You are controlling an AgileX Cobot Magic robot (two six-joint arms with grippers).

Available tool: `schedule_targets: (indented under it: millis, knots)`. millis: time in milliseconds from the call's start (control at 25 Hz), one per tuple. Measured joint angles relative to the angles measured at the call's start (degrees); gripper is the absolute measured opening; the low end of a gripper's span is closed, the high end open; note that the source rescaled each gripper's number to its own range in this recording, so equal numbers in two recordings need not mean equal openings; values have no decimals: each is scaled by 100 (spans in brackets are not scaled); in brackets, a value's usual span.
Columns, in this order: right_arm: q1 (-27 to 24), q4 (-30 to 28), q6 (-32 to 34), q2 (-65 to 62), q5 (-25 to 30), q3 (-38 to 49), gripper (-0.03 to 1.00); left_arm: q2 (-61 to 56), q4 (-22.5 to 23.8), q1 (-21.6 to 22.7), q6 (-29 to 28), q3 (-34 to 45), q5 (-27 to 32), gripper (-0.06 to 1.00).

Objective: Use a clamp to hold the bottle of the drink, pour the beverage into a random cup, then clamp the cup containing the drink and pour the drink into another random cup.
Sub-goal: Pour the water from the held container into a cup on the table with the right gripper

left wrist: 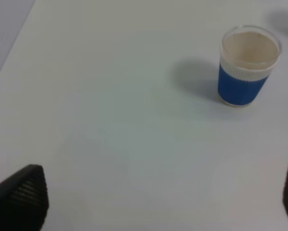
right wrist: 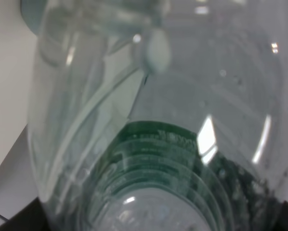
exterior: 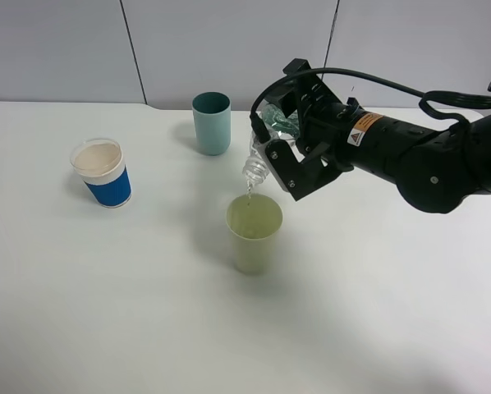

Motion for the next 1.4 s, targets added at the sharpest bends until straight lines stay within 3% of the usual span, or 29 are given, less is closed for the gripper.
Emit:
schedule_targets:
  millis: [560,1400]
  knots:
    - [0,-2,-99,0,0,-7,0,0,0,0,0,0,0,98]
    - [222,-2,-985,-60,-38,-130,0,0,0,0,0,0,0,98]
